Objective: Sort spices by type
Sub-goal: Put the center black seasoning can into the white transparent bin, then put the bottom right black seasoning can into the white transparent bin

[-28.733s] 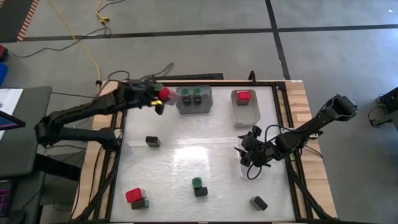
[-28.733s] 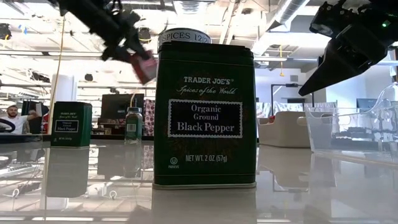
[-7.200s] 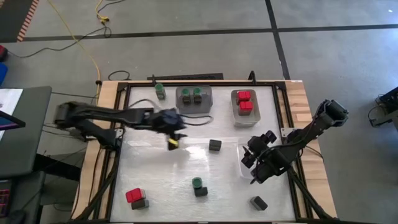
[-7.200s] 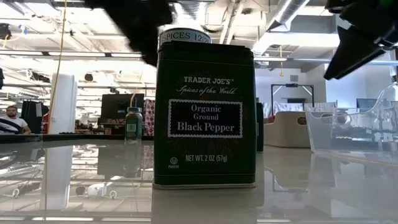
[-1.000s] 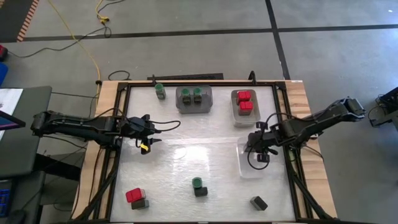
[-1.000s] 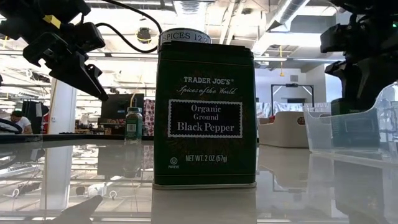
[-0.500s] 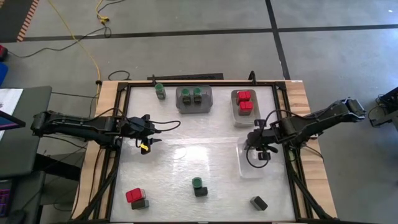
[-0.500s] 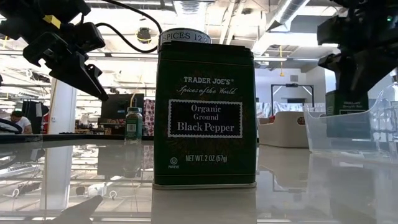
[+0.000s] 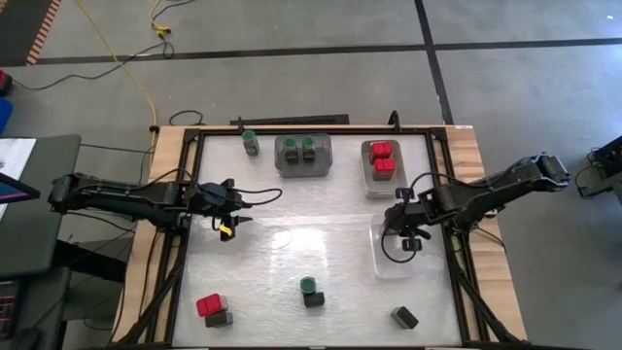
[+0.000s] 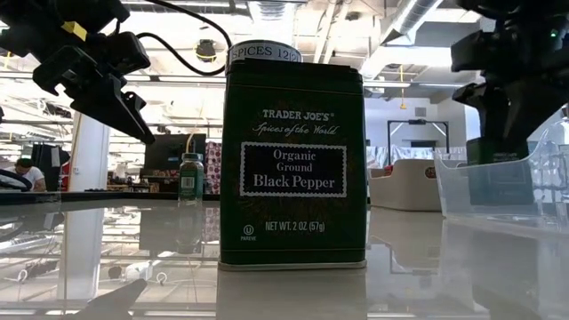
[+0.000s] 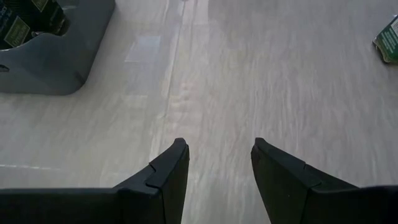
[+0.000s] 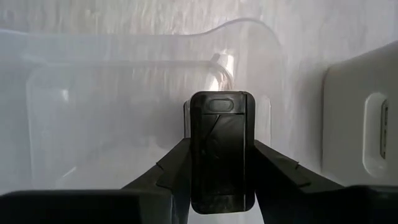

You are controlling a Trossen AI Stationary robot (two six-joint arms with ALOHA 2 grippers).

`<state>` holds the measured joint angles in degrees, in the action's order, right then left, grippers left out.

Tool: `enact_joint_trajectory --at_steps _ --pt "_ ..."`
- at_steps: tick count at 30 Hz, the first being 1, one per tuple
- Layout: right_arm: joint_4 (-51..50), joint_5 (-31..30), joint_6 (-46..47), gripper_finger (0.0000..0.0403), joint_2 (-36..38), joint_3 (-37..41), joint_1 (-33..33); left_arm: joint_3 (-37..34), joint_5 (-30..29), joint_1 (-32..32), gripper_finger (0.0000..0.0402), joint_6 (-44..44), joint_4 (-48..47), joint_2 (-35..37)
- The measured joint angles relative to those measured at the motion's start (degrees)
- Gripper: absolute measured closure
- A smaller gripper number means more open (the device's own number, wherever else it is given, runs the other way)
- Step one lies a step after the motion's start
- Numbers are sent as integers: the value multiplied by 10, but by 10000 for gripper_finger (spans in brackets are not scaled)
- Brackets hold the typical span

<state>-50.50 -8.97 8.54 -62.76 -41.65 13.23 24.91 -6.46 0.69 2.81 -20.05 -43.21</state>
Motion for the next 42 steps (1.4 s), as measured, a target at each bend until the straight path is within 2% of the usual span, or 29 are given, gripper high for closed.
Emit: enact_joint_trajectory --at_steps 9,18,29,42 --pt "1 0 1 239 -21 0 0 0 0 0 235 0 -1 0" --pt "0 -2 4 201 -11 0 0 0 0 0 235 0 0 0" --pt "0 -3 4 192 -11 0 0 0 0 0 235 0 0 0" --pt "1 -3 6 133 -9 0 0 0 0 0 235 0 0 0"
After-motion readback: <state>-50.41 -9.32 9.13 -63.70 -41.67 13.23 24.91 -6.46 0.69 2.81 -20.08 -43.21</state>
